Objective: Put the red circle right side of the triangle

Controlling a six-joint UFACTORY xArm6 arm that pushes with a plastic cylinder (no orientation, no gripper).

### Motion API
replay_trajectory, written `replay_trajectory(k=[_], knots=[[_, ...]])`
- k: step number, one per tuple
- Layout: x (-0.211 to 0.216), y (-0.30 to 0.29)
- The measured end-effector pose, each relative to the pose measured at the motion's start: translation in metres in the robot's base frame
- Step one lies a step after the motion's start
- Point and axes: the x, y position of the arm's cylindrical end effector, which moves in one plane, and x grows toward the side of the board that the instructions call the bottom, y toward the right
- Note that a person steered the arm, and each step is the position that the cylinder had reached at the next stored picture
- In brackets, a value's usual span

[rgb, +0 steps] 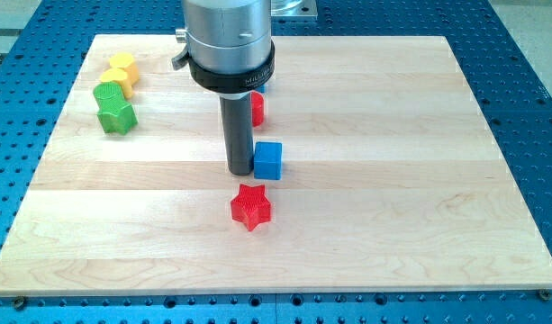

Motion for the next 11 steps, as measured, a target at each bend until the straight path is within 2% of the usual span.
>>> replay_trajectory(k=[3,5,6,7,8,9,10,11], knots=[[0.000,0.000],[-0.060,-0.001],[-0.076,0.019],[-0.077,-0.039],[-0.100,-0.011],[-0.121,0.065],[-0.106,0.060],[-0.093,-0.041]])
